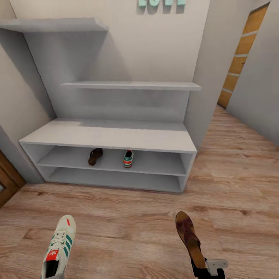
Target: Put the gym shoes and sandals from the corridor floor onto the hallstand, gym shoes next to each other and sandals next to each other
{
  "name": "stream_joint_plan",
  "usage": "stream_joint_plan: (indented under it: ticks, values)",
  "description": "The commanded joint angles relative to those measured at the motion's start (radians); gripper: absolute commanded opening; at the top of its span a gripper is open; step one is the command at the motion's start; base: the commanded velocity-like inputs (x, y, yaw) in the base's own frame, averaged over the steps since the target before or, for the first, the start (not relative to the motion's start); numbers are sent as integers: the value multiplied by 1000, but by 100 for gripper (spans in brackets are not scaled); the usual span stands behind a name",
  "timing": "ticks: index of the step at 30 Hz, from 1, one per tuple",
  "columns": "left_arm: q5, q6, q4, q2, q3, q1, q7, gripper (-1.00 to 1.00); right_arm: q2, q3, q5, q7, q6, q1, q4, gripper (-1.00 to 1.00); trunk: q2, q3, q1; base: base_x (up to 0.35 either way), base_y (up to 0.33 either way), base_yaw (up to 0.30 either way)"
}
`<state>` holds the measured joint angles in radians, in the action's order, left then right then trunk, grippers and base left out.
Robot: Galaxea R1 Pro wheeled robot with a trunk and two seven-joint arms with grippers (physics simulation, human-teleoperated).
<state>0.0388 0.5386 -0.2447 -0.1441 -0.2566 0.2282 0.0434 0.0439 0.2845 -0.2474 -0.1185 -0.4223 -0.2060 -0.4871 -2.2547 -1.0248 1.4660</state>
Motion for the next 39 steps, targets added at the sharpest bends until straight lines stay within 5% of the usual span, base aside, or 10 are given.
stream_joint_plan:
  ticks: [1,20,34,39]
  values:
    - [4,3,1,0,-3,0,4,-100,-1,8,-4,-10,-4,-1,1,-100,0,0,0,0,-91,-243]
    - [4,3,0,0,-3,0,4,-100,-1,8,-3,-10,-4,-1,1,-100,0,10,0,0,-9,-236]
    - [2,-1,-1,5,-1,1,5,-100,-2,9,-3,-11,-4,-1,-2,-100,0,10,0,0,0,-8]
    - [-6,-8,-6,32,15,8,5,-100,0,11,-1,-8,-4,-1,-4,-100,0,10,0,0,0,0]
